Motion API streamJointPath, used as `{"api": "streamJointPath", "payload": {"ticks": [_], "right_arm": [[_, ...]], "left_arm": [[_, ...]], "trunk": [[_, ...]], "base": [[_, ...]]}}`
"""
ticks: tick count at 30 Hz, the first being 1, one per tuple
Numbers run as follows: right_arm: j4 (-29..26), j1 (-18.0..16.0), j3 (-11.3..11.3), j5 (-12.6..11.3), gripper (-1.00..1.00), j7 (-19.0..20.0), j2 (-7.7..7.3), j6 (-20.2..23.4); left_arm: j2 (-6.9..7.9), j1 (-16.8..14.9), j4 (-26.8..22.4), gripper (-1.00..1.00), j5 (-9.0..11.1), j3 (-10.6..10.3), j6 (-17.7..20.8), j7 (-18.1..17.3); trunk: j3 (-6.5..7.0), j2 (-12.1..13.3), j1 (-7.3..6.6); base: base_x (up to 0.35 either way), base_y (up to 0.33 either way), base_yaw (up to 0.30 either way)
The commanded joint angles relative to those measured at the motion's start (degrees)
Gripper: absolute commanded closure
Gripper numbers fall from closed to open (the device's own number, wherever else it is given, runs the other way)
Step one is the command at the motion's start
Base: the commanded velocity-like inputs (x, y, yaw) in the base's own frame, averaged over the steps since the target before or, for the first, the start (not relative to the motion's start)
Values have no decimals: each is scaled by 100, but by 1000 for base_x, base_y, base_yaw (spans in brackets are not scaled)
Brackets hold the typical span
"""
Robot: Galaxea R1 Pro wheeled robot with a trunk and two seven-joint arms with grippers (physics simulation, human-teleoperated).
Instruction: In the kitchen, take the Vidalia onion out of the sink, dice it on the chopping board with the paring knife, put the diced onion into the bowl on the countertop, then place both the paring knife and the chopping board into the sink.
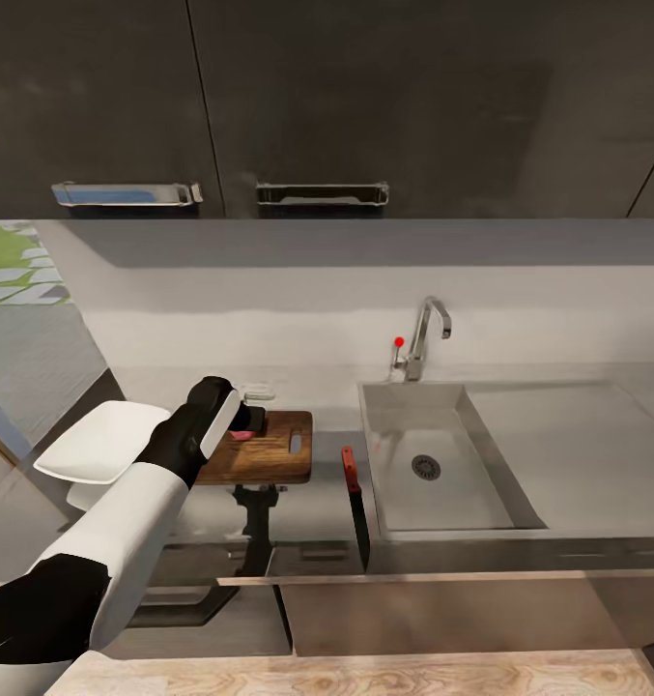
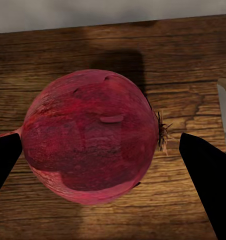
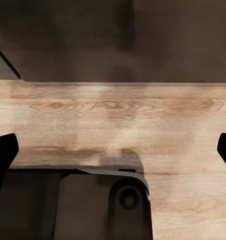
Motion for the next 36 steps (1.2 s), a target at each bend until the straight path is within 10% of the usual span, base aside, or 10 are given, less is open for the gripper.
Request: {"api": "streamJointPath", "payload": {"ticks": [1,36], "right_arm": [[-11,3,-19,64,-100,-40,0,-1],[-11,3,-22,76,-100,-42,-31,5]], "left_arm": [[2,-5,-3,100,59,-14,16,58],[-4,-5,66,100,59,-20,16,58]], "trunk": [[-11,-11,4],[-11,-11,4]], "base": [[0,0,0],[0,0,0]]}}
